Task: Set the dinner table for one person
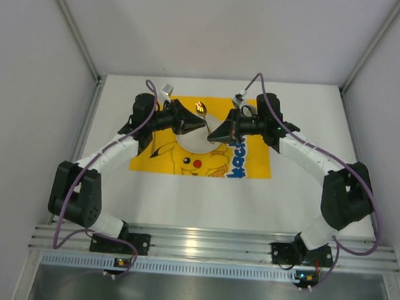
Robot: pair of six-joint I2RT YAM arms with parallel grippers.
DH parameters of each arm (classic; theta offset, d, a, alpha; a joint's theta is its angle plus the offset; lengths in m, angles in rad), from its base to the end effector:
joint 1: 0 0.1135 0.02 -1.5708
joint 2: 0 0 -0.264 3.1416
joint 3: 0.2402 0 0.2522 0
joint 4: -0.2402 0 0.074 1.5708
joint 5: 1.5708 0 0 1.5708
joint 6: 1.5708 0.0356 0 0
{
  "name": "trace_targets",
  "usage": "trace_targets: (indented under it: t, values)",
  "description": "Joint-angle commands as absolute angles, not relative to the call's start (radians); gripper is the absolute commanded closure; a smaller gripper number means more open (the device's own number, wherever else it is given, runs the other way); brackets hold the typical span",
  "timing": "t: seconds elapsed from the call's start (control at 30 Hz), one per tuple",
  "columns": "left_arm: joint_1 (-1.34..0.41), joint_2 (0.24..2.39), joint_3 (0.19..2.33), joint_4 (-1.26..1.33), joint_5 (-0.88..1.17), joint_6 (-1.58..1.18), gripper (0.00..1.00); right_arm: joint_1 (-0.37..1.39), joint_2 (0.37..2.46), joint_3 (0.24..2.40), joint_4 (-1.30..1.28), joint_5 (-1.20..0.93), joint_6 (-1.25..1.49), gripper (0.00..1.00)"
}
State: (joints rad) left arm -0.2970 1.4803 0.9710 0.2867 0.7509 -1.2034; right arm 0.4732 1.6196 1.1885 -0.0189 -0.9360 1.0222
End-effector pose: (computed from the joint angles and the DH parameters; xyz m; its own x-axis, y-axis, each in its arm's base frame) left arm 0.3150 -0.1218 0.2873 -0.8694 -0.4474 -0.2098 0.1084 0.2414 -0.9643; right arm 0.3128 0.1924 0.2880 -0.9832 0.0651 -0.1707 -0.1471 0.2721 0.9510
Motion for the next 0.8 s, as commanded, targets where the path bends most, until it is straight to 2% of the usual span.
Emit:
trace_targets:
  t: [0.0, 0.1, 0.13, 0.2, 0.3, 0.5, 0.57, 0.77]
  values:
    - [-0.299, 1.480, 1.034, 0.267, 0.770, -1.147, 0.65, 0.416, 1.552, 1.170, 0.017, -0.931, 0.999, 1.00]
    - [-0.301, 1.465, 1.037, 0.246, 0.776, -1.131, 0.47, 0.364, 1.548, 1.161, -0.032, -0.936, 0.950, 1.00]
    - [-0.301, 1.460, 1.042, 0.232, 0.779, -1.109, 0.33, 0.332, 1.545, 1.155, -0.067, -0.934, 0.933, 1.00]
    - [-0.301, 1.448, 1.071, 0.126, 0.766, -1.034, 0.18, 0.280, 1.539, 1.141, -0.095, -0.928, 0.890, 1.00]
    - [-0.299, 1.417, 1.124, -0.065, 0.717, -0.898, 0.15, 0.227, 1.535, 1.103, -0.149, -0.917, 0.841, 1.00]
    - [-0.299, 1.399, 1.247, -0.440, 0.457, -0.663, 0.14, 0.167, 1.555, 1.040, -0.238, -0.851, 0.761, 1.00]
    - [-0.298, 1.394, 1.262, -0.484, 0.376, -0.635, 0.14, 0.172, 1.572, 1.013, -0.236, -0.835, 0.761, 1.00]
    - [-0.298, 1.385, 1.255, -0.541, 0.318, -0.598, 0.16, 0.179, 1.640, 0.996, -0.204, -0.808, 0.781, 1.00]
